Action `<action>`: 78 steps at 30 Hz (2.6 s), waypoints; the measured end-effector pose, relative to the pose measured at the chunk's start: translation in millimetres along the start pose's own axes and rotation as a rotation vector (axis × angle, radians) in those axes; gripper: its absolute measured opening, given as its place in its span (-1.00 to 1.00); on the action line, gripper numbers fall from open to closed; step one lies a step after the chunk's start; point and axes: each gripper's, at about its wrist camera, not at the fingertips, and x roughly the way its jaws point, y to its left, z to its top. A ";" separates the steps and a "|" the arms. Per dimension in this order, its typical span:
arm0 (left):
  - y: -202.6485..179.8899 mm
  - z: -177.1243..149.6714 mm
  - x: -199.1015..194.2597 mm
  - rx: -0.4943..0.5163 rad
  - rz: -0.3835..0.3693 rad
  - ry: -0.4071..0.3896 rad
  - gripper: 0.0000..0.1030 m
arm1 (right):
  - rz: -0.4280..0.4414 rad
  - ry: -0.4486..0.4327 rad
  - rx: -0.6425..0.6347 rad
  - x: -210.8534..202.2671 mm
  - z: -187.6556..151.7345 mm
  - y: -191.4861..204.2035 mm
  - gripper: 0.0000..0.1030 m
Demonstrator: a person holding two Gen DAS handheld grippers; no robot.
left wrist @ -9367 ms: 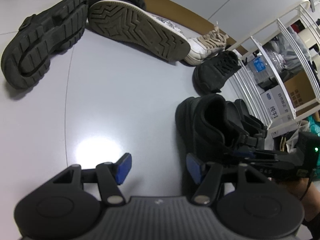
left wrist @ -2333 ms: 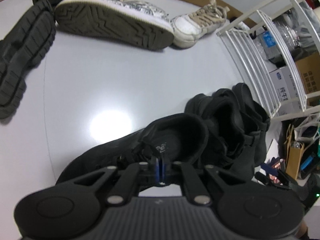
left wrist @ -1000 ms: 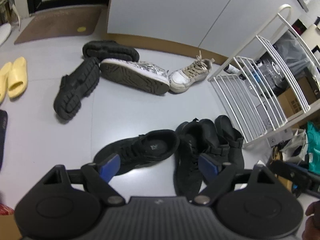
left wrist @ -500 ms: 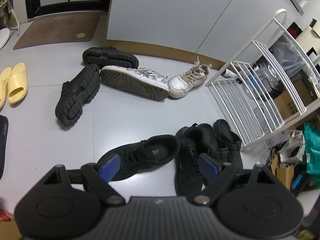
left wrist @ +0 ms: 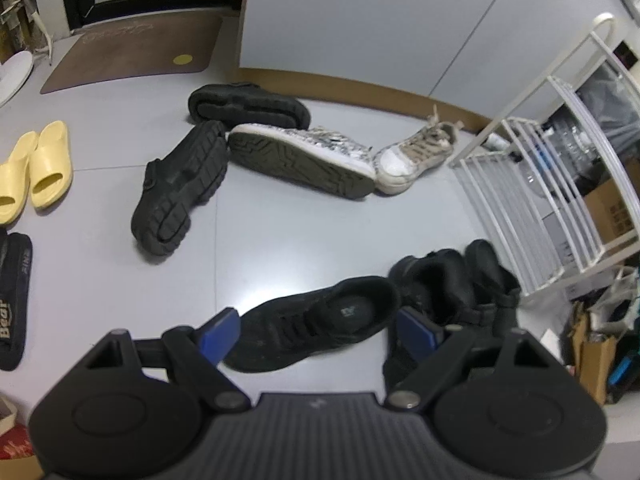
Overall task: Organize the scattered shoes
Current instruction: 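Grasp the black lace-up sneaker's heel with the right gripper, then push the sneaker with the right gripper flush against the other sneaker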
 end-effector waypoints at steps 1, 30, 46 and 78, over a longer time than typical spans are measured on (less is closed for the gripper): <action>-3.2 1.6 2.1 0.031 -0.001 0.002 0.70 | 0.003 0.001 -0.001 5.1 -1.9 0.2 0.71; -17.5 30.9 41.3 0.021 0.020 0.062 0.72 | 0.015 0.018 -0.011 118.7 -30.9 11.0 0.72; -14.8 30.6 51.3 -0.013 0.039 0.082 0.72 | 0.032 0.049 0.047 137.0 -33.5 -1.3 0.74; -37.5 28.8 53.6 0.074 0.061 0.059 0.72 | -0.013 0.098 -0.107 139.2 -44.2 -17.7 0.85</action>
